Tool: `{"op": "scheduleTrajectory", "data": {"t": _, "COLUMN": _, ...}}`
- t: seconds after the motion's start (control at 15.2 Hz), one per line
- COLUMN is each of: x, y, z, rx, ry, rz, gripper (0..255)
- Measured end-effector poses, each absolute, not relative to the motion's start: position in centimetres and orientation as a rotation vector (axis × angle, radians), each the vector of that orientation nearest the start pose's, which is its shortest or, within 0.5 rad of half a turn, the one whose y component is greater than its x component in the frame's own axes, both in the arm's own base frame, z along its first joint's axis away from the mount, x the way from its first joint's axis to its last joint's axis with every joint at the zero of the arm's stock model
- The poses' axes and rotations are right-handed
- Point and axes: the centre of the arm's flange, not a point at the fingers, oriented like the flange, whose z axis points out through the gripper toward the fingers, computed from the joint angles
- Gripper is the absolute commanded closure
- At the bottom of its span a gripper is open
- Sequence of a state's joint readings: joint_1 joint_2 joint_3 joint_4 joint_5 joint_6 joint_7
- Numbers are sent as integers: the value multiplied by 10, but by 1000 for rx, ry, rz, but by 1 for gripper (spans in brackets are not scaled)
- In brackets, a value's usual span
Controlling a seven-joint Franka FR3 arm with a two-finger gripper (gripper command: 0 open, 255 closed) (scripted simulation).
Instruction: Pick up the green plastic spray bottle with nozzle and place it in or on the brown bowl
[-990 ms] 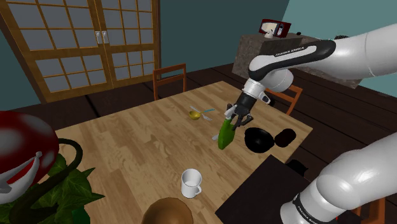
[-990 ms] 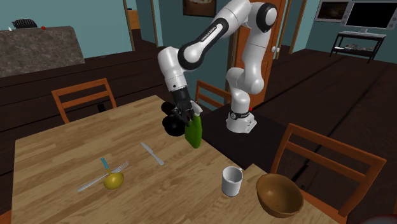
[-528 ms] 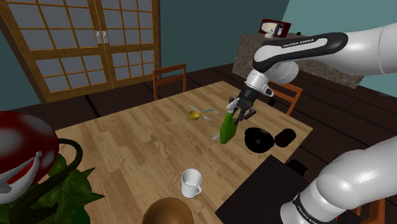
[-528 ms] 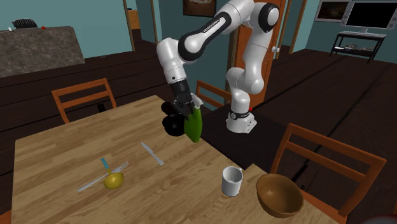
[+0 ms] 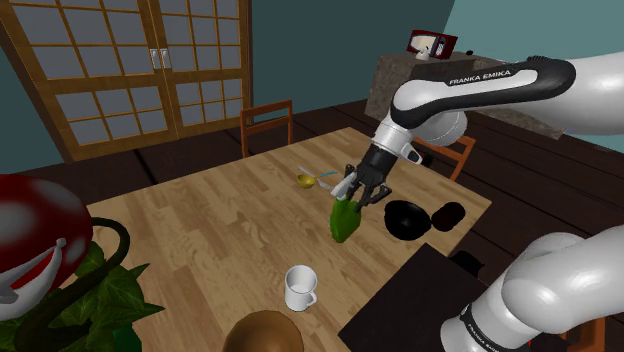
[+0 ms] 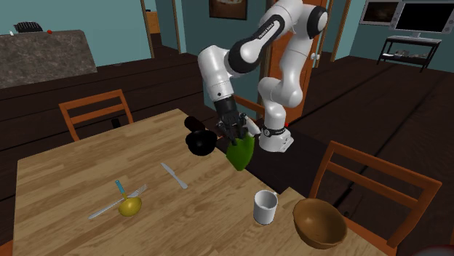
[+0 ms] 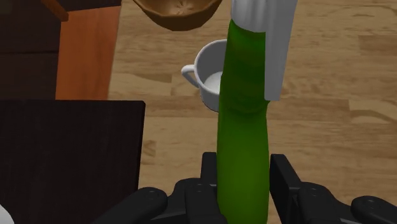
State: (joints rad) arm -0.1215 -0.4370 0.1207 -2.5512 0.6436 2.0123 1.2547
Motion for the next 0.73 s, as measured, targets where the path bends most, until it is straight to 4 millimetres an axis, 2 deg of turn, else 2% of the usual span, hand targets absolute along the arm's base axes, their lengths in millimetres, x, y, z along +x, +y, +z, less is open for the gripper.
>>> {"op": "scheduleTrajectory", "data": {"t": 0.73, "x": 357, "y": 172, "z": 419, "rx": -1921, "ry": 1941, "rz": 522, "gripper": 255}}
